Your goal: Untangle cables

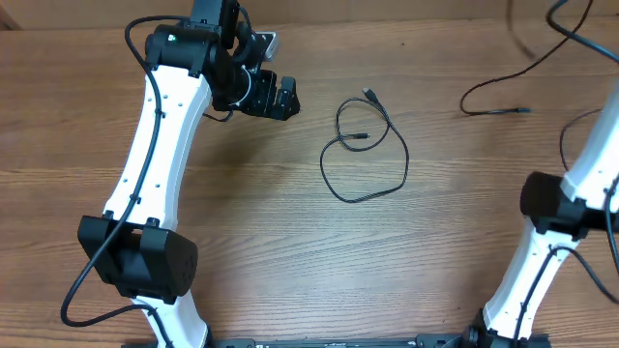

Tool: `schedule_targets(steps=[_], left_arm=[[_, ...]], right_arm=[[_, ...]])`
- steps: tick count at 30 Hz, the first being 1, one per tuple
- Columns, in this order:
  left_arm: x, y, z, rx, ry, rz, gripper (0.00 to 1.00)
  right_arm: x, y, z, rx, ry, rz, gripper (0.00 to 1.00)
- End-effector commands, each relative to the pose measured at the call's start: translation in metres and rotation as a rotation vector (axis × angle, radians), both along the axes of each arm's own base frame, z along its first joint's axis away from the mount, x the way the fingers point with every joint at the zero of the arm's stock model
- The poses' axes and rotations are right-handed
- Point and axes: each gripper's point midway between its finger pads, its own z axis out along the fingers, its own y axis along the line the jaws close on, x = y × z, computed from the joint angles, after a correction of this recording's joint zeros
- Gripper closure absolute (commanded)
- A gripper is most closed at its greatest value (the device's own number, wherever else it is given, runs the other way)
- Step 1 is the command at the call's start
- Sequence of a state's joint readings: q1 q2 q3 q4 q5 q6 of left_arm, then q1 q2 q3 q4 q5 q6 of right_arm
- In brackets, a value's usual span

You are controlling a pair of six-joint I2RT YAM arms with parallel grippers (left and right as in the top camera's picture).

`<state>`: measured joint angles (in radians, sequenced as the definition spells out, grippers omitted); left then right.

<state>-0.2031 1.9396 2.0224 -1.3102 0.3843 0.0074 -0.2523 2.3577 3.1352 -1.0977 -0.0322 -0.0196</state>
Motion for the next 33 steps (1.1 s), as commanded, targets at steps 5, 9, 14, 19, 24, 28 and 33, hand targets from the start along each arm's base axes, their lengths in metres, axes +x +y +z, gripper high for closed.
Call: schedule_targets(steps=[5, 9, 14, 19, 24, 28, 33], left_arm=[[-0.001, -0.002, 0.018, -0.004, -0.059, -0.024, 0.0], [-0.001, -0.002, 0.018, -0.004, -0.059, -0.025, 0.0], [-0.001, -0.002, 0.018, -0.004, -0.059, -0.025, 0.0], [-0.001, -0.002, 0.018, -0.004, -0.059, -0.025, 0.0], [-0.001, -0.002, 0.018, -0.004, -0.059, -0.024, 0.0], [-0.001, -0.002, 0.018, -0.004, -0.059, -0.024, 0.0], [-0.001, -0.002, 0.018, -0.004, -0.059, -0.024, 0.0]], right_arm=[[0.032, -0.021, -0.15, 0.09, 0.344, -0.031, 0.88], [0.031, -0.025, -0.172, 0.16, 0.388, -0.065, 0.65], [0.029, -0.023, -0.172, 0.172, 0.395, -0.059, 0.35], [0.021, 0.012, -0.185, 0.264, 0.464, 0.079, 0.32], [0.005, 0.063, -0.2, 0.356, 0.567, 0.27, 0.29], [-0.024, 0.107, -0.219, 0.349, 0.715, 0.421, 0.23], [-0.03, 0.154, -0.238, 0.353, 0.807, 0.511, 0.08]])
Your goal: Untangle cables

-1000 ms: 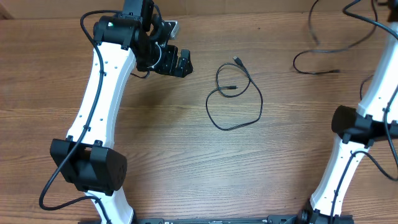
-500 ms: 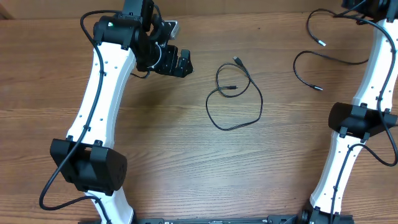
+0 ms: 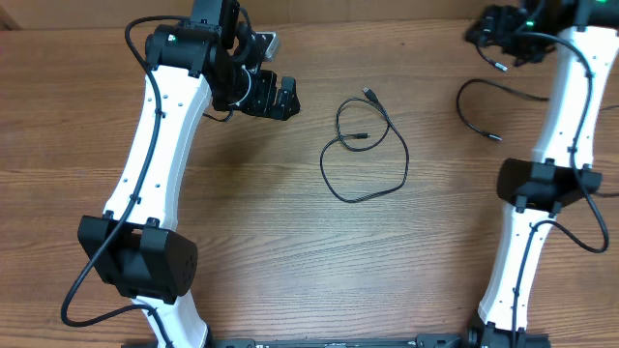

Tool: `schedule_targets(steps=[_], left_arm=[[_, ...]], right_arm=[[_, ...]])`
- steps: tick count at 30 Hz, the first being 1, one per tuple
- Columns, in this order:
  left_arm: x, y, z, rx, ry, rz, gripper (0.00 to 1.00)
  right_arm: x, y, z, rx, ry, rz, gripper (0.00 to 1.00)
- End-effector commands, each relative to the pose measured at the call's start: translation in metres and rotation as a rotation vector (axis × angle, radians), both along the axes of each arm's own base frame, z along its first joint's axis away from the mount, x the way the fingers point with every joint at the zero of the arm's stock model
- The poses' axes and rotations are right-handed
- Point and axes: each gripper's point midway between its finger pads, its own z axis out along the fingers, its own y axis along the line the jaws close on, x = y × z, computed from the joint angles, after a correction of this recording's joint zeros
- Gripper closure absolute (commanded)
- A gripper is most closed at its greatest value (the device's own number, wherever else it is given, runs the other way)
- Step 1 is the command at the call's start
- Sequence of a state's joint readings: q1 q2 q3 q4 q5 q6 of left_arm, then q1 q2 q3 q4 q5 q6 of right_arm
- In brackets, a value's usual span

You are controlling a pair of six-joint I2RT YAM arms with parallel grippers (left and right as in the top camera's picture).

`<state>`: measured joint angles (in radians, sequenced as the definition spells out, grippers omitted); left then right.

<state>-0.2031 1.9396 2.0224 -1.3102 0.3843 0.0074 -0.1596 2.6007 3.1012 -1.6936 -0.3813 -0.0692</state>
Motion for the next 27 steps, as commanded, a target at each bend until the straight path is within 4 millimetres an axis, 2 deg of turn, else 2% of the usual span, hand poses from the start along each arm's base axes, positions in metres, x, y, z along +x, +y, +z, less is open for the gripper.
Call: schedule_targets(steps=[1, 7, 10, 18, 22, 27], left_arm=[[-0.001, -0.002, 0.018, -0.004, -0.059, -0.024, 0.0], [-0.001, -0.002, 0.018, -0.004, -0.059, -0.024, 0.0], [-0.001, -0.002, 0.018, -0.004, -0.059, -0.024, 0.01], [-0.001, -0.002, 0.018, -0.004, -0.059, -0.025, 0.0], [-0.001, -0.002, 0.018, -0.004, -0.059, -0.025, 0.0], [-0.001, -0.002, 0.018, -0.004, -0.059, -0.024, 0.0]], right_arm=[[-0.005, 0.049, -0.003, 0.037, 0.016, 0.132, 0.08], [-0.021, 0.099, -0.048, -0.01, 0.171, 0.224, 0.07], [-0.031, 0.122, -0.064, -0.026, 0.227, 0.269, 0.06], [-0.051, 0.149, -0.097, -0.19, 0.353, 0.225, 0.05], [-0.068, 0.175, -0.112, -0.184, 0.438, 0.184, 0.0], [-0.077, 0.189, -0.118, -0.229, 0.457, 0.181, 0.0]])
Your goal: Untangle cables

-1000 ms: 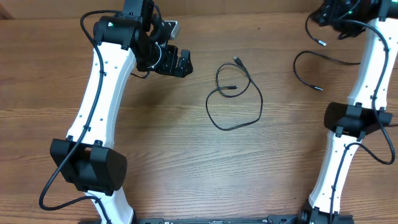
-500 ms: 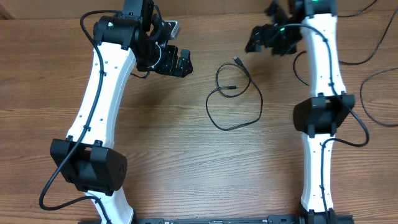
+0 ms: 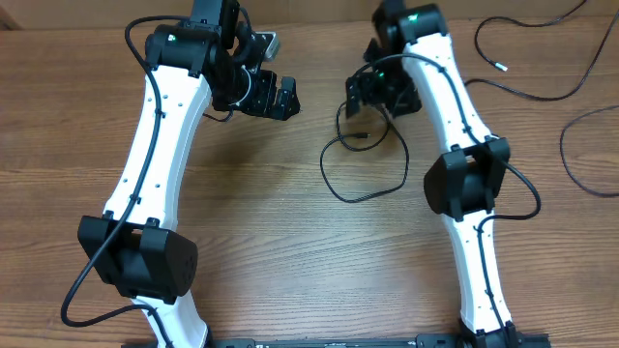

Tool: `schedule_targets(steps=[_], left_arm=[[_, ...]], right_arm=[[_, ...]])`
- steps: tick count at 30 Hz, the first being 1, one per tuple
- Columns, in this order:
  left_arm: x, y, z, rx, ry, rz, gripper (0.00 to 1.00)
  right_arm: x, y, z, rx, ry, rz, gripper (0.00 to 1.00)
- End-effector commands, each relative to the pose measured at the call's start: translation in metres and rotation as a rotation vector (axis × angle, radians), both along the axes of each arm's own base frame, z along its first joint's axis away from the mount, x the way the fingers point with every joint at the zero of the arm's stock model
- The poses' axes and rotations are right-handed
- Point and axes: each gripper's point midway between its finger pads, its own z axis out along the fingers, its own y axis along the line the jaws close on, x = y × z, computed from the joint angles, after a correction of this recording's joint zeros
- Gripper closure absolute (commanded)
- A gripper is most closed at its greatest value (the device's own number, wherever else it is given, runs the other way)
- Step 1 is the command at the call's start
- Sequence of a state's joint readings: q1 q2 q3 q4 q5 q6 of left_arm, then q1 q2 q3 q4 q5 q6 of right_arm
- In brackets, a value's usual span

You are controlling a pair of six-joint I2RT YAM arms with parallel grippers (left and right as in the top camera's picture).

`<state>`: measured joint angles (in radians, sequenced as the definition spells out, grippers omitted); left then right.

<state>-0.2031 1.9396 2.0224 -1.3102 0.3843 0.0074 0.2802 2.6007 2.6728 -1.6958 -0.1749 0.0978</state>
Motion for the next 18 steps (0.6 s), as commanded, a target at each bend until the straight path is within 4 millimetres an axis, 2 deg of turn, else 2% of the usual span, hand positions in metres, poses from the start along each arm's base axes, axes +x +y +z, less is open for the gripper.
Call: schedule_targets(steps=[1, 7, 11, 18], left_arm=[[-0.001, -0.002, 0.018, -0.004, -0.059, -0.025, 0.0], [-0.001, -0.002, 0.018, -0.004, -0.059, -0.025, 0.0], [-0.001, -0.002, 0.018, -0.004, -0.059, -0.025, 0.0], [-0.001, -0.002, 0.018, -0.004, -0.059, -0.025, 0.01]], right_arm=[[-0.004, 0.01, 0.006, -0.04, -0.019, -0.025, 0.0], [-0.006, 0.023, 0.006, -0.039, -0.033, 0.003, 0.0], [0.0, 0.009, 0.004, -0.119, -0.063, -0.004, 0.0], [0.014, 0.012, -0.002, -0.106, -0.105, -0.03, 0.0]])
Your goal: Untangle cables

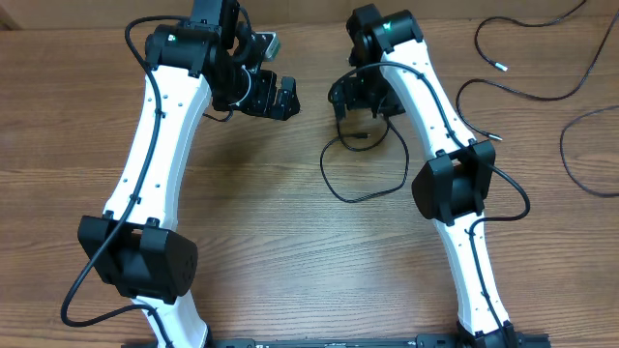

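A thin black cable (360, 199) lies looped on the wooden table at centre, one plug end (360, 137) inside the loop. My right gripper (344, 98) hangs over the loop's upper left part and hides the cable's top; its jaws cannot be made out. A second black cable (527, 94) lies apart at the far right, its free end (499, 66) pointing left. My left gripper (288, 99) hovers left of the loop, fingers apart, holding nothing.
The table's back edge (309, 21) runs just behind both grippers. The right arm's white links (440, 126) cross over the right side of the loop. A black arm lead (580, 174) curls at the right edge.
My right gripper has shifted a little left, from over the loop's top to its upper left part. The loop, the second cable and the left arm stay as they were.
At first the right arm stood at the far right and the second cable lay near it, end to the right. Then the right gripper was at the back right above that cable. Later the cable lay farther back and the gripper was over the central loop, where it remains.
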Tool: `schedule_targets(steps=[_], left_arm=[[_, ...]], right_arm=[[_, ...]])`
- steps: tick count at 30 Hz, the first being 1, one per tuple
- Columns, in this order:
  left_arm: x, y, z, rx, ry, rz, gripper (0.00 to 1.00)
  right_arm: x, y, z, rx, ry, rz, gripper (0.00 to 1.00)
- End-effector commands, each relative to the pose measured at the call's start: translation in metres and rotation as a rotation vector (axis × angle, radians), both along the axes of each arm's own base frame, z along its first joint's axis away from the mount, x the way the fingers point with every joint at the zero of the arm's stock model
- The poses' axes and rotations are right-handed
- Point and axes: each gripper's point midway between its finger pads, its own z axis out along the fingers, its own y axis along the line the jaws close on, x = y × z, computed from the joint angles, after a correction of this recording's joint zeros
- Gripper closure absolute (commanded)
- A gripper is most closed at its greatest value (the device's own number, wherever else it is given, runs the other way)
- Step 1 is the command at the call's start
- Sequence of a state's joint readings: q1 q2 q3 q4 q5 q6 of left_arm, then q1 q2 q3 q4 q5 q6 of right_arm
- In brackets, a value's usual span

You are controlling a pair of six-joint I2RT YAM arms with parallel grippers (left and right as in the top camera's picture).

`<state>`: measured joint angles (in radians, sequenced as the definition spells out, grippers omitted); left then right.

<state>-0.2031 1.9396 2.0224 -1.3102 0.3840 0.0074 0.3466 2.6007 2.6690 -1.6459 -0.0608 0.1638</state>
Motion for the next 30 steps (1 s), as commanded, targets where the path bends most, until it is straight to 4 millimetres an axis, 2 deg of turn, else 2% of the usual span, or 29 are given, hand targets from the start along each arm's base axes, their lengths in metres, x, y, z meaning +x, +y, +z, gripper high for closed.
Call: schedule_targets(steps=[1, 5, 10, 14, 20, 24, 30], left_arm=[[-0.001, -0.002, 0.018, -0.005, -0.059, -0.024, 0.0], [-0.001, -0.002, 0.018, -0.005, -0.059, -0.024, 0.01], [-0.001, -0.002, 0.018, -0.005, -0.059, -0.024, 0.0], [-0.001, -0.002, 0.018, -0.005, -0.059, -0.024, 0.0], [-0.001, -0.002, 0.018, -0.005, -0.059, -0.024, 0.0], [-0.001, -0.002, 0.018, -0.005, -0.059, -0.024, 0.0], [-0.001, -0.002, 0.018, -0.004, -0.059, -0.025, 0.0]], right_arm=[[0.012, -0.003, -0.001, -0.006, -0.048, -0.026, 0.0], [0.016, 0.013, -0.011, 0.004, -0.087, 0.001, 0.0], [0.014, 0.011, -0.013, 0.011, -0.176, -0.034, 0.0], [-0.005, 0.003, -0.028, -0.001, -0.177, -0.033, 0.0], [-0.035, -0.026, -0.068, -0.137, -0.096, -0.035, 0.0], [-0.05, -0.034, -0.087, -0.165, -0.052, -0.031, 0.0], [-0.05, -0.033, -0.089, -0.159, -0.058, -0.031, 0.0]])
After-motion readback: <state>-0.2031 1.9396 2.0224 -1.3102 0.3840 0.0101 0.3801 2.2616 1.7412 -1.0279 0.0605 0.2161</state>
